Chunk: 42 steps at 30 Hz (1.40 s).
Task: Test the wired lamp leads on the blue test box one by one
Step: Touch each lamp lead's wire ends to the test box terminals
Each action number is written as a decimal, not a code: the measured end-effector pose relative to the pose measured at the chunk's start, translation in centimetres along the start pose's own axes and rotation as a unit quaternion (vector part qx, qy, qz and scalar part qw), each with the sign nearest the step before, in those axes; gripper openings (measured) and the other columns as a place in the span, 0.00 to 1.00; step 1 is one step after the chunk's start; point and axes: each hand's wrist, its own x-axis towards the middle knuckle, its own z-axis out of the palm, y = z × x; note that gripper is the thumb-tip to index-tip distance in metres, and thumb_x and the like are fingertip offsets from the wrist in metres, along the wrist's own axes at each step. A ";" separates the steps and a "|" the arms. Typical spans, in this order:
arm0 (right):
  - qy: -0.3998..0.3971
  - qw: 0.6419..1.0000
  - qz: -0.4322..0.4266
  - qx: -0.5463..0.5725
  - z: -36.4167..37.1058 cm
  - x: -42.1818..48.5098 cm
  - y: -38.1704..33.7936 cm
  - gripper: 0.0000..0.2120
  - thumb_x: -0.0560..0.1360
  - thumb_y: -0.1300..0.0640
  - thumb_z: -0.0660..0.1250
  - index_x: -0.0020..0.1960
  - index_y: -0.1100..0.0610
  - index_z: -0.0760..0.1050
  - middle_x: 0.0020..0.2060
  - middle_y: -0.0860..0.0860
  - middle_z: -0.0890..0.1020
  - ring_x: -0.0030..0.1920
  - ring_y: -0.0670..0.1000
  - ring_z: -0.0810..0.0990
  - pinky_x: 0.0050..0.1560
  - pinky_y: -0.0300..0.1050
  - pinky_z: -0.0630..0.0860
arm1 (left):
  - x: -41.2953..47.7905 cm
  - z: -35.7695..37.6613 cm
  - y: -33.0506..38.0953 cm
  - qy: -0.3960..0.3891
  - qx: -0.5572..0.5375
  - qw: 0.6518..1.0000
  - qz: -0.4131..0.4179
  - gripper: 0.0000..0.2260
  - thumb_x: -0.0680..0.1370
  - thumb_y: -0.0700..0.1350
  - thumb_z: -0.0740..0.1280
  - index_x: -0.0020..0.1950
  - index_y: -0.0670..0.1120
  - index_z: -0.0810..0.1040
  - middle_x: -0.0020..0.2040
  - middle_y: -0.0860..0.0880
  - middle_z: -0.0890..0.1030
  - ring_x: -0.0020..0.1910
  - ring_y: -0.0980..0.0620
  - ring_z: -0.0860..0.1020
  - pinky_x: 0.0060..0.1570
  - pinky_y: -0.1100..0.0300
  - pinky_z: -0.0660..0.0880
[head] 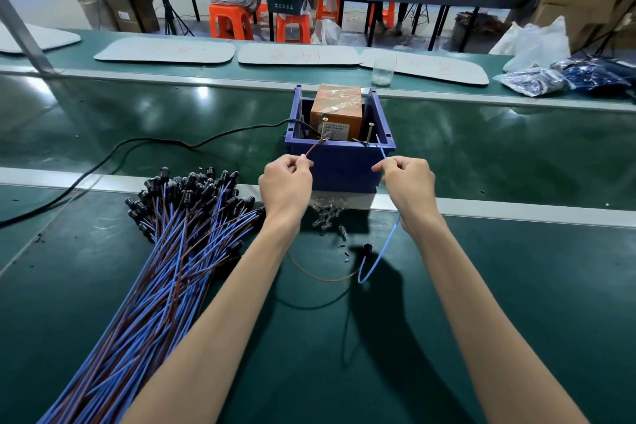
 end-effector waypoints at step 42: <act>-0.057 0.994 -0.074 -0.055 0.0 -1.1 -0.5 0.14 0.74 0.61 0.62 0.32 0.53 0.79 0.18 0.41 0.73 0.26 0.42 0.71 0.29 0.31 0.64 | -2.2 0.6 1.1 -0.028 0.028 0.996 0.076 0.11 0.77 0.44 0.65 0.38 0.43 0.83 0.25 0.53 0.72 0.29 0.53 0.69 0.36 0.57 0.69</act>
